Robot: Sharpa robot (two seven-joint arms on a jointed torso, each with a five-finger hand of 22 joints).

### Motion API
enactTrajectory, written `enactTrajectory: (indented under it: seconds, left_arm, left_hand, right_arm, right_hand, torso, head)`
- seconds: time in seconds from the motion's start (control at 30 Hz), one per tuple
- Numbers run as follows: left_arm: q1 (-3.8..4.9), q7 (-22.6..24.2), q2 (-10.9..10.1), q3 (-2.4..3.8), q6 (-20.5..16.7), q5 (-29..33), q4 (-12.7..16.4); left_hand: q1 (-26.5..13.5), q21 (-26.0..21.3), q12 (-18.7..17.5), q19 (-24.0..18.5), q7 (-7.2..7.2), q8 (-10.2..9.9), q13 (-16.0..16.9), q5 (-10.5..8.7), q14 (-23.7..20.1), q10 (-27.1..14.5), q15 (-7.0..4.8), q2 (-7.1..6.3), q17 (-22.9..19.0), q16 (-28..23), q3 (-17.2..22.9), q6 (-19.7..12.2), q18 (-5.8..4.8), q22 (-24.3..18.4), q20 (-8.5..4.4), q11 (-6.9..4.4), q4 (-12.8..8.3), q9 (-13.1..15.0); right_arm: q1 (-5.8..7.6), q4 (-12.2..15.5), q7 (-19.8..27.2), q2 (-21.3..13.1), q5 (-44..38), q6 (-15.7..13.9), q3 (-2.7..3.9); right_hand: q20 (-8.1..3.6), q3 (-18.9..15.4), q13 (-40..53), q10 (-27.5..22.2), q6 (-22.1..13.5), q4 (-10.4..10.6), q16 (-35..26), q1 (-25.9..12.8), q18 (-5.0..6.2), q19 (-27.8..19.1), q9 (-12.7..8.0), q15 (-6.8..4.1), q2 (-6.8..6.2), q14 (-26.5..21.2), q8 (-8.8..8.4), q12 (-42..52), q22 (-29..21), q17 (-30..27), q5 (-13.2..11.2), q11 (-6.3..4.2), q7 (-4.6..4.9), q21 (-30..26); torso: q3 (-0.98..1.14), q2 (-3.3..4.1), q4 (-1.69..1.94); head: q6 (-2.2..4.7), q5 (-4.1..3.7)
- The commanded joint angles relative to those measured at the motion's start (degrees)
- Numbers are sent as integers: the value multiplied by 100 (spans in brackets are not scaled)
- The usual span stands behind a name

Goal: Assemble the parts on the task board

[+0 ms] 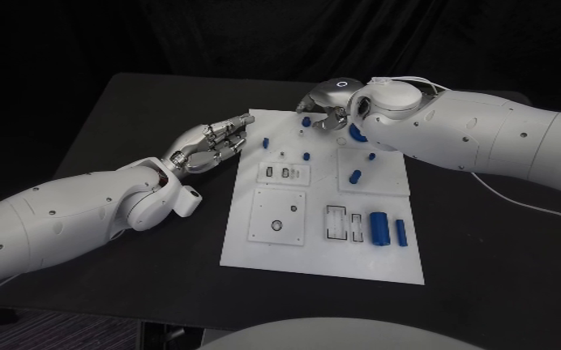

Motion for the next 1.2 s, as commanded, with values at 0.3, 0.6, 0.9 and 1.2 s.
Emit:
enactTrajectory:
  seconds: [0.3, 0.6, 0.9, 1.2]
  left_arm:
    - [-8, 822, -139, 4, -148, 4, 102]
    - [-8, 876, -209, 4, -283, 4, 171]
    - [-11, 892, -231, 4, -293, 4, 193]
    - [-19, 909, -219, 4, -289, 4, 171]
  left_hand:
    - [-10, -57, 38, -117, 47, -10, 9, -16, -59, -19, -122, -63, -22, -6, 89, 56, 101, -40, -117, -35, -12, 8]
    - [-25, -89, 51, -164, 35, -26, 9, -3, -92, -25, -189, -78, -36, -20, 124, 11, 99, -56, -213, -78, -11, 1]
    - [-24, -87, 40, -161, 18, -43, 6, 3, -91, -38, -190, -74, -35, -19, 136, -58, 98, -54, -220, -81, -12, -8]
    - [-67, -83, 59, -150, -535, -185, 7, 4, -89, -59, -98, -86, -34, -18, 178, -1170, 98, -47, -192, 77, -24, -110]
  right_arm:
    - [502, 1099, -187, -967, -16, -697, 60]
    - [735, 1900, -500, -1908, 54, -20, 2]
    - [440, 1955, -726, -2405, 410, 169, -46]
    - [171, 1815, -832, -2421, 459, -29, -52]
  right_hand:
    - [-45, -235, 165, 526, 658, 69, 569, 31, -85, 364, -33, -64, 110, 365, 153, 713, 534, 816, -37, -88, 218, 394]
    - [-323, -524, 2581, 1554, 1176, 376, 190, -266, -25, 216, -132, -367, 41, 350, 94, 4066, 305, 565, -280, -703, 280, 26]
    - [-321, -883, 8623, 4679, 949, 903, 3189, -937, -384, 1212, -224, -351, 213, 1724, 21, 8618, 1788, 5446, -93, -665, 499, 1358]
    - [-286, -952, 8623, 4679, 1139, 851, 3346, -937, -465, 1425, -104, -312, 212, 1822, 104, 8618, 2081, 5753, -71, -614, 555, 1637]
  torso:
    - [-1, -1, -2]
    - [-3, -5, -16]
    - [0, -1, -5]
    - [0, -2, -6]
  head:
    - [7, 50]
    - [92, 77]
    - [66, 66]
    - [41, 30]
